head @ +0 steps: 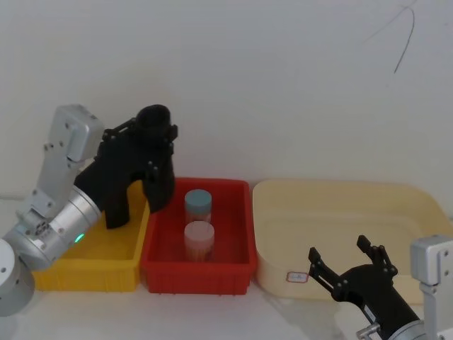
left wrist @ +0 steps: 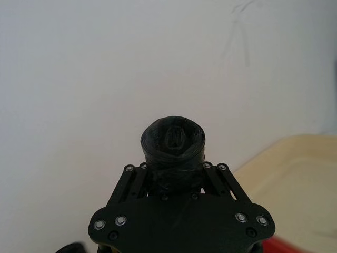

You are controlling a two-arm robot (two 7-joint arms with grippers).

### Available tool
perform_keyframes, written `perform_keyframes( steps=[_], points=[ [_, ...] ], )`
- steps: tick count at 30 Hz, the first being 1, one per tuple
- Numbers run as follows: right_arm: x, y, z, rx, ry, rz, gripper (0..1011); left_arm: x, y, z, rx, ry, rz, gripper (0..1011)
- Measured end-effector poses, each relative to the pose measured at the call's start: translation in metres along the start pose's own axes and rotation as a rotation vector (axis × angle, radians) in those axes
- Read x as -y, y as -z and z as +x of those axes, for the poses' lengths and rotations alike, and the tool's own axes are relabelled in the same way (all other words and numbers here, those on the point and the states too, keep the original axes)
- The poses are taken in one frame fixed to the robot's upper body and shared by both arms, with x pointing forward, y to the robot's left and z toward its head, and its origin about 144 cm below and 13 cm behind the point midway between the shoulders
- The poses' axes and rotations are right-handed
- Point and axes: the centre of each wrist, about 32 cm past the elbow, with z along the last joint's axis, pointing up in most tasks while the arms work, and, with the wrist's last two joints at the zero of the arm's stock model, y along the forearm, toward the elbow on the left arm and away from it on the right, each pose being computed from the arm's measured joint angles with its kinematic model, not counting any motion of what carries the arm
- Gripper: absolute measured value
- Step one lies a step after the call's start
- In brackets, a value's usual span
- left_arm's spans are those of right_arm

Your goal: Pick up the garbage bag with the one hand and transfer it to the other hand.

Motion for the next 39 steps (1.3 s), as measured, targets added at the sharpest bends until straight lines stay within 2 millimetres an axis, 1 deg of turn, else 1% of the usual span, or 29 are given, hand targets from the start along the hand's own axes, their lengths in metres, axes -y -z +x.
perform_keyframes(
  steps=[8,19,28,32,39],
  points=[
    [0.0,0.0,0.0,0.0,0.0,0.0,999,0.011,-0.008,-0.01,-0.062,0.104,-0.041,357],
    [0.0,0.0,0.0,0.0,0.0,0.0,1000,0.024,-0.012,-0.023,-0.158,0.233,-0.078,357],
    [0.0,0.0,0.0,0.0,0.0,0.0,1000,0.038,-0.009,-0.035,-0.272,0.348,-0.1,357],
    [0.0,0.0,0.0,0.0,0.0,0.0,1000,0.046,-0.005,-0.041,-0.353,0.401,-0.103,357],
    [0.0,0.0,0.0,0.0,0.0,0.0,1000,0.052,0.001,-0.045,-0.423,0.428,-0.104,357]
  ],
)
